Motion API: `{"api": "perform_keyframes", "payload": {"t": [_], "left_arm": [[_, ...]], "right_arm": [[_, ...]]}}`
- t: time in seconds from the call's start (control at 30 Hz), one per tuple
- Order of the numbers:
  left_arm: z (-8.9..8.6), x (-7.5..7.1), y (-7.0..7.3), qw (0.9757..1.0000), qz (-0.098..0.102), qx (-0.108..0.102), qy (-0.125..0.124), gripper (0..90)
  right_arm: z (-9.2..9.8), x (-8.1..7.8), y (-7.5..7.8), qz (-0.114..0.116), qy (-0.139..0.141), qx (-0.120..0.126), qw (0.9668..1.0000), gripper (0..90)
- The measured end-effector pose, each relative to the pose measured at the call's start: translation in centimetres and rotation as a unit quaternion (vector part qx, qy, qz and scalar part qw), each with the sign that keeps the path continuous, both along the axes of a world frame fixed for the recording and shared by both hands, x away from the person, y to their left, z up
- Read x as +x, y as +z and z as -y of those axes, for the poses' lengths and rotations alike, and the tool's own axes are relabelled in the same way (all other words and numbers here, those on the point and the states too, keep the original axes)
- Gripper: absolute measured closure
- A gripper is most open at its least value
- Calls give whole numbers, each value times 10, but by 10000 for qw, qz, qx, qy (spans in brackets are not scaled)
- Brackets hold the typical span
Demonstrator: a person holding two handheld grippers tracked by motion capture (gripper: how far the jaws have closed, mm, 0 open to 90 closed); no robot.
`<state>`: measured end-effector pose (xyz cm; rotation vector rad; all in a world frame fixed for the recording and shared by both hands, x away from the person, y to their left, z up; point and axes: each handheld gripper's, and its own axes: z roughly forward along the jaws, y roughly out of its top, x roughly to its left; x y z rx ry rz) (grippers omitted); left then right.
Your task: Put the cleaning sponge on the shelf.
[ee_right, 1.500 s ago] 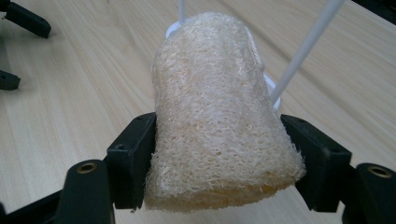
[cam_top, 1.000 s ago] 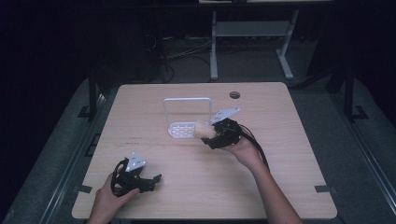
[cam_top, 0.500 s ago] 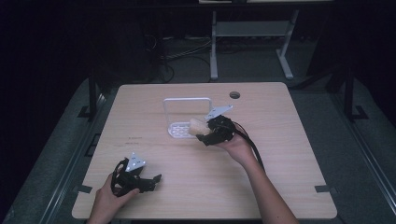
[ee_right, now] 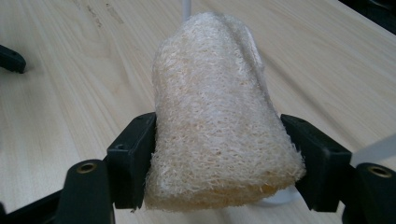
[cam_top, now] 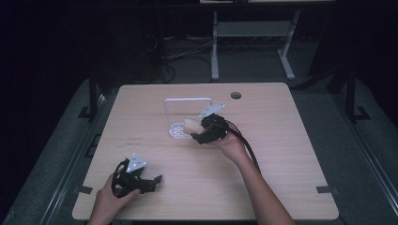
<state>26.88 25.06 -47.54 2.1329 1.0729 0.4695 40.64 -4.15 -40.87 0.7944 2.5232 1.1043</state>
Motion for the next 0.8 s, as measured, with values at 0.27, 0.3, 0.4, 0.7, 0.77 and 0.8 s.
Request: {"api": "perform_keyframes", "payload": {"t": [0.27,0.3,0.4,0.7,0.77,0.8], "left_arm": [[0,0,0,10000,-18,-9,-1,119],[0,0,0,10000,-15,-9,-2,118],[0,0,0,10000,-16,-8,-2,118],[0,0,0,10000,-14,-4,1,119],[0,0,0,10000,-14,-5,1,119],[0,0,0,10000,-14,-3,0,118]], "right_arm": [[-12,8,-7,-35,-19,-43,10000,302],[-13,9,-7,-39,-22,-47,10000,302],[-17,12,-11,-79,-39,-40,10000,302],[-29,18,-19,-95,-52,-81,9999,302],[-32,20,-21,-101,-49,-110,9999,302],[-34,20,-21,-104,-53,-107,9999,302]]}}
